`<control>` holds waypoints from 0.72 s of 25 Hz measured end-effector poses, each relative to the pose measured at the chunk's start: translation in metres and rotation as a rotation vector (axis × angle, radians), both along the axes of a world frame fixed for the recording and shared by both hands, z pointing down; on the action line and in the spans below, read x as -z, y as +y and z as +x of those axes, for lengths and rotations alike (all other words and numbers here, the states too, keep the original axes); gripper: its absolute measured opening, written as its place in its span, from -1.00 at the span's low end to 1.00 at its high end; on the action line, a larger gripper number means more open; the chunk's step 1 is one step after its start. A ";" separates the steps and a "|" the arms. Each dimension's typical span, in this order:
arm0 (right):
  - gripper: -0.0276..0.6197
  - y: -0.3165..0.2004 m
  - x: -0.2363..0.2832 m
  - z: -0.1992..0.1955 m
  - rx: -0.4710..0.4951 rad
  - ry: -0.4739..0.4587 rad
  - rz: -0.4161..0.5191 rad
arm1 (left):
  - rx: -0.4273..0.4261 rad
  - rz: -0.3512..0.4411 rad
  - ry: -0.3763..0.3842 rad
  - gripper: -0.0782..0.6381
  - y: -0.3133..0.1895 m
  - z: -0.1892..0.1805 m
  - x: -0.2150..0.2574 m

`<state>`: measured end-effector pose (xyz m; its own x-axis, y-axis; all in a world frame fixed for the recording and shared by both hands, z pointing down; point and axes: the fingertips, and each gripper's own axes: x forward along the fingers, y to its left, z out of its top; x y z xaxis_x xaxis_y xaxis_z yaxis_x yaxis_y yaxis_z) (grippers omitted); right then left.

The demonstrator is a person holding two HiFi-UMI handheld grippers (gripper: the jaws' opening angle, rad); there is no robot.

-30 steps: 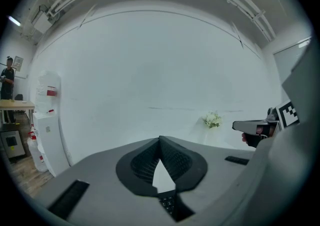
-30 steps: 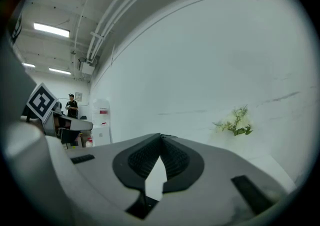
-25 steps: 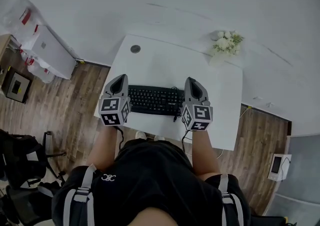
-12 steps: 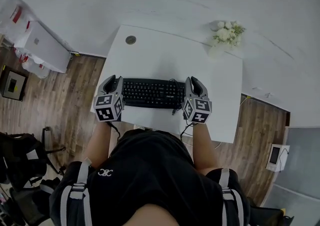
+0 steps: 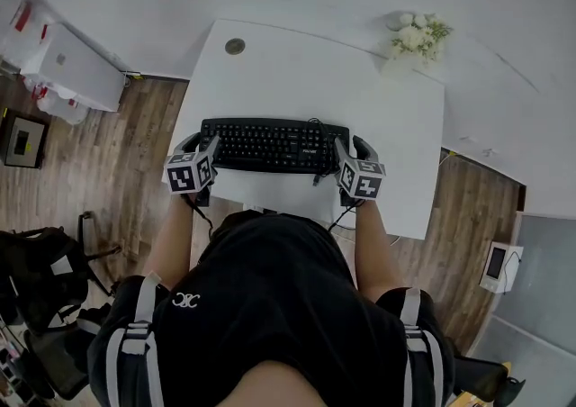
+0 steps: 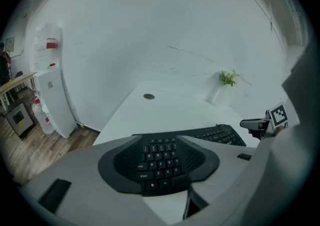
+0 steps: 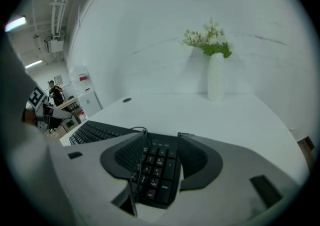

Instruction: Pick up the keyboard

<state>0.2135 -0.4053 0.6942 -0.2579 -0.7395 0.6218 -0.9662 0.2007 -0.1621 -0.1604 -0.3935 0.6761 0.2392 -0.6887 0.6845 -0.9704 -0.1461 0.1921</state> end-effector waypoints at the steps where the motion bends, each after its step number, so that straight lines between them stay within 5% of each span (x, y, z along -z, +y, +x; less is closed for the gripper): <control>1: -0.21 0.002 -0.008 0.002 0.000 0.002 -0.026 | -0.007 -0.026 -0.010 -0.15 0.002 -0.002 -0.009; 9: -0.10 0.008 -0.055 0.015 -0.027 -0.018 -0.170 | -0.019 -0.176 -0.032 -0.11 0.007 -0.015 -0.064; 18: 0.00 0.003 -0.069 0.016 -0.025 -0.107 -0.240 | -0.013 -0.202 -0.046 -0.23 0.000 -0.025 -0.077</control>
